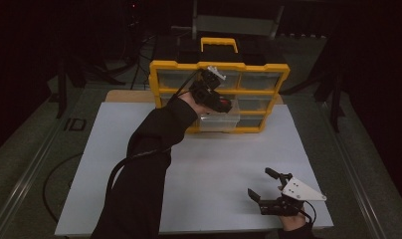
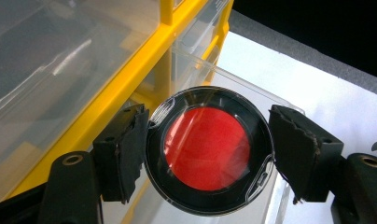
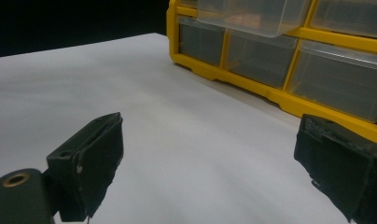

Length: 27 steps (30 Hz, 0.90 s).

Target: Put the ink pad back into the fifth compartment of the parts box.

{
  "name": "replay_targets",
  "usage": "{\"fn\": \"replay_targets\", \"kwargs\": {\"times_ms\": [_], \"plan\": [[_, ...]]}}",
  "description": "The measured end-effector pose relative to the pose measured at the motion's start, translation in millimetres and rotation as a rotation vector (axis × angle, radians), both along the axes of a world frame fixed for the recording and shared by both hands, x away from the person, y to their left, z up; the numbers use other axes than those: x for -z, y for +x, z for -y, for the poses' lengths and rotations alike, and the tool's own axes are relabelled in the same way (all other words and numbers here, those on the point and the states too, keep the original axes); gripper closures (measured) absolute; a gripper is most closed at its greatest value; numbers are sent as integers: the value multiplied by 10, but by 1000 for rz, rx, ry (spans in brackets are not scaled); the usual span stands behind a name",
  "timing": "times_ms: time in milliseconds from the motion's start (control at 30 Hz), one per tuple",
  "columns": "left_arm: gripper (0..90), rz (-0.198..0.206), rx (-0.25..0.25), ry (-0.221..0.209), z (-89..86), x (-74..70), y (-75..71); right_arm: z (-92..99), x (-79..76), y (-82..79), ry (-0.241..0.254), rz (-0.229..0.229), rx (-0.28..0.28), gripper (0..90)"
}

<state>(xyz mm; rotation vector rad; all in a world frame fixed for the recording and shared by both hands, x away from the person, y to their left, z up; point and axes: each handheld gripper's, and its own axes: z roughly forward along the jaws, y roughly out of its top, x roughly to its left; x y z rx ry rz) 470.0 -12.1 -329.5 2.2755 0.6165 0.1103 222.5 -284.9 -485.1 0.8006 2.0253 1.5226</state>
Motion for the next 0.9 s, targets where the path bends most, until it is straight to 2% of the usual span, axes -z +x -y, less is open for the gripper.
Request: {"fn": "replay_targets", "kwargs": {"times_ms": [67,167,200,300,467,600,900], "plan": [[200,-1,-20,-2,8,-6,-6,2,0,0,1,-1,0,82],[24,-33,-5,-1,25,-4,-24,2,-4,-3,1,-1,2,82],[6,-31,9,0,29,-6,-35,1,-4,-3,0,1,2,82],[0,-18,17,-15,31,-32,-74,0,-3,-3,0,0,3,83],[0,-14,31,-9,20,-60,-132,4,-9,-6,-2,6,3,82],[0,-13,48,-36,-26,-91,-176,7,-10,-8,-2,4,5,82],[0,1,46,-61,-145,-110,-277,7,-6,-6,-7,1,9,83]]}}
